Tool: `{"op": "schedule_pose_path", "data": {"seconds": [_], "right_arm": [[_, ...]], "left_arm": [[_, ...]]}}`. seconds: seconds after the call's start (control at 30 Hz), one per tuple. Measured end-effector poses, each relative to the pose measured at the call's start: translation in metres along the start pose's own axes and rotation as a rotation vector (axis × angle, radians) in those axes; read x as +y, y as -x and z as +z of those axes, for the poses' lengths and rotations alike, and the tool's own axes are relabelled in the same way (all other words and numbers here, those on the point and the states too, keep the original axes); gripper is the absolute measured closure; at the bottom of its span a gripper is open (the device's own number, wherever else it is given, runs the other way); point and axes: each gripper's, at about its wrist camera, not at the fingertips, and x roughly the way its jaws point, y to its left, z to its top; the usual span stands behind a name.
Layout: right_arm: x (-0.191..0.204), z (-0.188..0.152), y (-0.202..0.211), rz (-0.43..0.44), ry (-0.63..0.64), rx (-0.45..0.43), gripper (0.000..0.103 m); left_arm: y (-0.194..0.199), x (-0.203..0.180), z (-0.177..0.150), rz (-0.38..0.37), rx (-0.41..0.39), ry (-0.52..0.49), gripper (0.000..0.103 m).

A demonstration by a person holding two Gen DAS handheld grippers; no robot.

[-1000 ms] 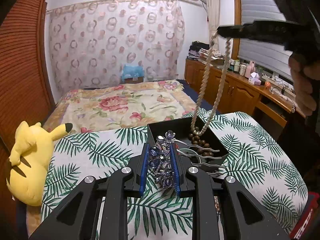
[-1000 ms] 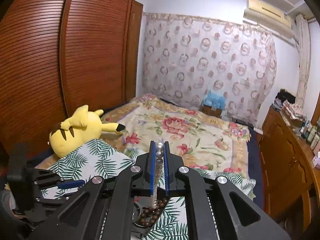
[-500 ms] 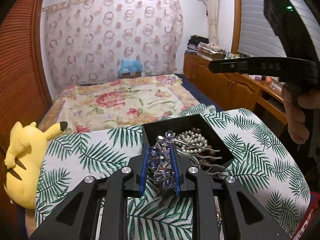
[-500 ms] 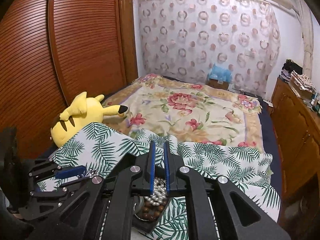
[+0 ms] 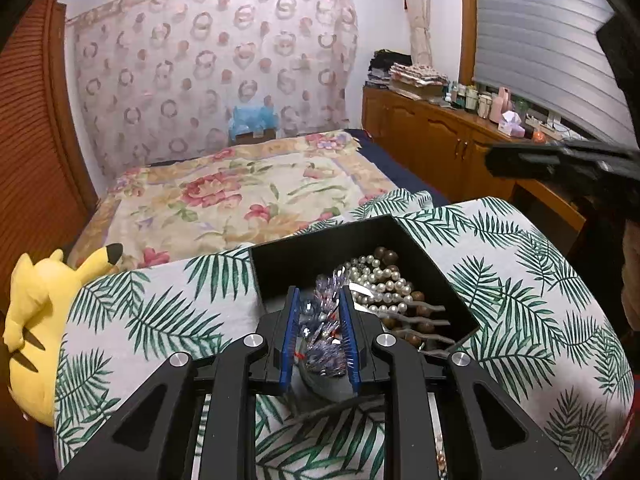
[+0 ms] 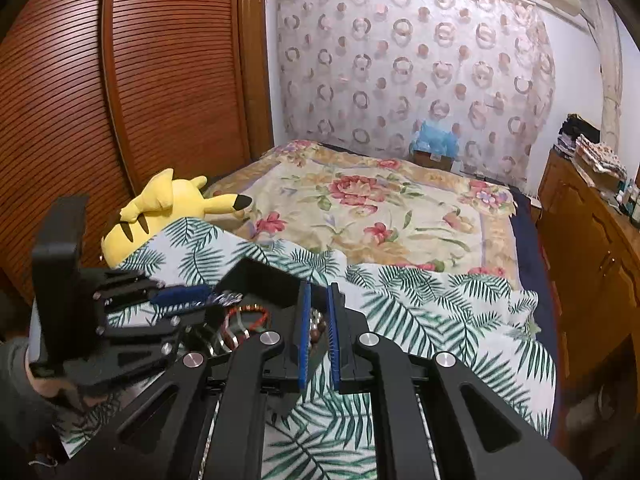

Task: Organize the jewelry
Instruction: 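Lower the hair comb into the black box and open the left tool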

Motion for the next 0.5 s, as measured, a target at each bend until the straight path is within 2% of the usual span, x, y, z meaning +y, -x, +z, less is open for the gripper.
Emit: {"op": "schedule_pose_path", "data": {"seconds": [0.27,0.33,0.4,0.43,0.5], "right_arm": [[-0.001,-0.021,0.012,0.007,-0.003,-0.002,0.093],[0.002,-0.029,0.019,0.022,-0.008,-0.012,0.093],[0.005,-0.038,0.023,0.03,-0.015,-0.019,0.093],[0.009,-0.045,0.025,0.039,-0.021,-0.024,0.093],[0.014,-0.058,0.029,0.061,-0.033,-0.027,0.093]], "left_arm": [[0.001,-0.006,0.005,0.003,-0.011,-0.012,0.085],[0.008,-0.008,0.002,0.003,-0.013,-0.017,0.079],[0.018,-0.008,-0.004,-0.001,-0.026,-0.016,0.064],[0.022,-0.008,-0.006,-0.007,-0.031,-0.016,0.06],[0.032,-0.01,-0.013,-0.011,-0.041,-0.017,0.043]]}}
